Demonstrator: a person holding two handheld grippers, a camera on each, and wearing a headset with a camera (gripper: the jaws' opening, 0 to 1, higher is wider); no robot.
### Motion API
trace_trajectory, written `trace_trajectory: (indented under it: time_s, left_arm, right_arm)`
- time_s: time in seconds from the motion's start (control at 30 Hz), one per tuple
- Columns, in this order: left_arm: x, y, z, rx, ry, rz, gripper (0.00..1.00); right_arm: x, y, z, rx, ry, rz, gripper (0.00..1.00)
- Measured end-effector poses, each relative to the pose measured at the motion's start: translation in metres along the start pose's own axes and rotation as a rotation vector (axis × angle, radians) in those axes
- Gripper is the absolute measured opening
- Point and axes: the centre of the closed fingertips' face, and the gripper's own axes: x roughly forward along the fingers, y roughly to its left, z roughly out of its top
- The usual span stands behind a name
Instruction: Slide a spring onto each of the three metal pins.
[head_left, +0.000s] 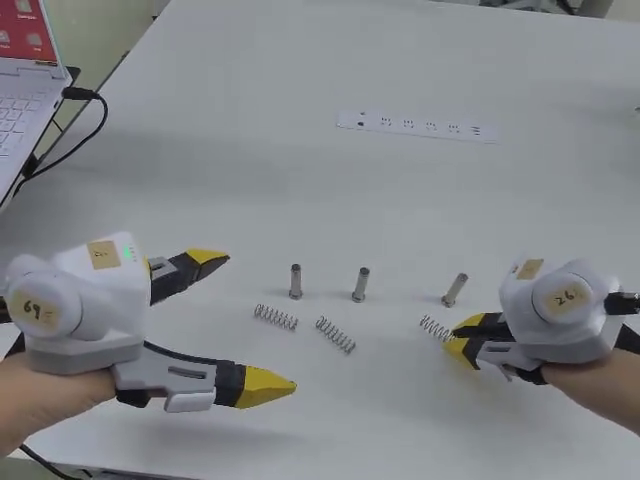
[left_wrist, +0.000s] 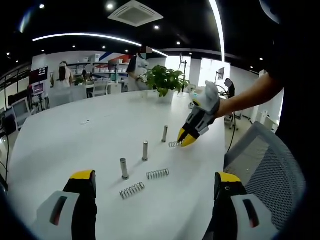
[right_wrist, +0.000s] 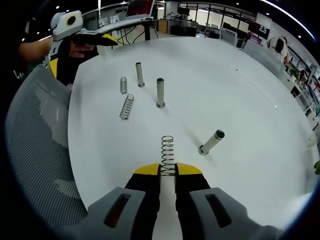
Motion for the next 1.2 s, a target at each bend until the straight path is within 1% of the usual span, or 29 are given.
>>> trace_trajectory:
  time_s: [0.2, 0.27, 0.33, 0.47, 0.57, 0.63, 0.77, 0.8, 0.87, 0.97, 1.03, 1.13, 1.2]
  left_arm:
    - [0.0, -0.004, 0.001, 0.005, -0.005, -0.001, 0.96]
    - [0.0, -0.006, 0.003, 0.014, -0.006, -0.006, 0.96]
    - [0.0, -0.006, 0.006, 0.019, -0.015, -0.005, 0.96]
    - [0.002, -0.009, 0.009, 0.021, -0.028, -0.017, 0.95]
    - [0.005, -0.014, 0.015, 0.008, -0.058, -0.041, 0.93]
    - [0.009, -0.017, 0.018, 0.002, -0.059, -0.06, 0.91]
    - [0.014, -0.024, 0.027, -0.008, -0.087, -0.107, 0.89]
    - [0.015, -0.026, 0.031, -0.019, -0.099, -0.122, 0.88]
    - [0.018, -0.026, 0.033, -0.029, -0.11, -0.134, 0.86]
    - [0.023, -0.028, 0.033, -0.042, -0.111, -0.155, 0.79]
    - [0.027, -0.033, 0.033, -0.054, -0.107, -0.18, 0.74]
    - [0.034, -0.041, 0.033, -0.032, -0.099, -0.205, 0.69]
    - [0.039, -0.047, 0.034, -0.019, -0.097, -0.231, 0.66]
  right_arm:
    - [-0.011, 0.003, 0.009, -0.014, -0.021, 0.002, 0.08]
    - [-0.015, 0.006, 0.012, -0.012, -0.021, 0.011, 0.08]
    - [-0.019, 0.01, 0.017, -0.01, -0.037, 0.025, 0.08]
    - [-0.026, 0.019, 0.027, -0.047, -0.061, 0.045, 0.08]
    - [-0.028, 0.028, 0.032, -0.101, -0.064, 0.061, 0.08]
    - [-0.028, 0.033, 0.034, -0.137, -0.059, 0.065, 0.08]
    - [-0.029, 0.042, 0.038, -0.177, -0.061, 0.081, 0.08]
    - [-0.03, 0.046, 0.041, -0.189, -0.069, 0.093, 0.08]
    - [-0.031, 0.05, 0.045, -0.208, -0.076, 0.1, 0.08]
    - [-0.032, 0.054, 0.049, -0.235, -0.083, 0.108, 0.08]
    - [-0.034, 0.057, 0.053, -0.248, -0.092, 0.119, 0.08]
    - [-0.037, 0.062, 0.059, -0.266, -0.112, 0.133, 0.08]
    - [-0.038, 0.065, 0.063, -0.274, -0.12, 0.143, 0.08]
